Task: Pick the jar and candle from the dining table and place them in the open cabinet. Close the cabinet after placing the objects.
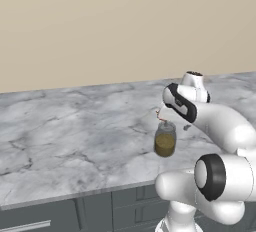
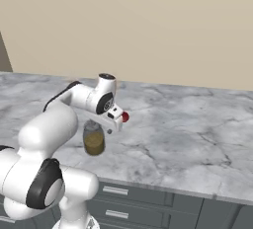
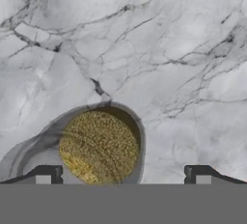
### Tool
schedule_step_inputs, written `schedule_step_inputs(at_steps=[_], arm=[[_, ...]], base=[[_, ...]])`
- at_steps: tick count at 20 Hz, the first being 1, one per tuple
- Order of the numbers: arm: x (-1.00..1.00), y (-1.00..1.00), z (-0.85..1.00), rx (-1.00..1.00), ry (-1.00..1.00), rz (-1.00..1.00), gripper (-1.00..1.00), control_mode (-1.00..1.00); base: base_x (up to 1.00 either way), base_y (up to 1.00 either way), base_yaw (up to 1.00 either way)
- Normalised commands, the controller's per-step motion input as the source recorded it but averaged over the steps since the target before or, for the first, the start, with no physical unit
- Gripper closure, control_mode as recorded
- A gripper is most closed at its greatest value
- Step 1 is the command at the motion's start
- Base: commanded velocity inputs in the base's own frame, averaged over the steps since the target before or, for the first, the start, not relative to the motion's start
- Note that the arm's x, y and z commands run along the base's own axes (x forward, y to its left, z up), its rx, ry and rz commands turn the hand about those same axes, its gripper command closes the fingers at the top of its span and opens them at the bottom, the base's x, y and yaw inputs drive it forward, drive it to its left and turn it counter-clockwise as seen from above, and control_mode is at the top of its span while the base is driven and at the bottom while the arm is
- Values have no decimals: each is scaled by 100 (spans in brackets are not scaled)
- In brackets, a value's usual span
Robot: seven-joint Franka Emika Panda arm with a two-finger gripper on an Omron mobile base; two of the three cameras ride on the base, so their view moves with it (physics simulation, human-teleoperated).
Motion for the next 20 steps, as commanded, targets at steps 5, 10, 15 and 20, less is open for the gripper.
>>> schedule_step_inputs(at_steps=[5, 10, 15, 20], arm=[[-1, 0, -44, 0, 0, 0, -100, -100], [0, 0, -30, 0, 0, 0, -100, -100], [0, 0, -28, 0, 0, 0, -100, -100], [0, 0, -33, 0, 0, 0, -100, -100]], base=[[0, 0, 0], [0, 0, 0], [0, 0, 0], [0, 0, 0]])
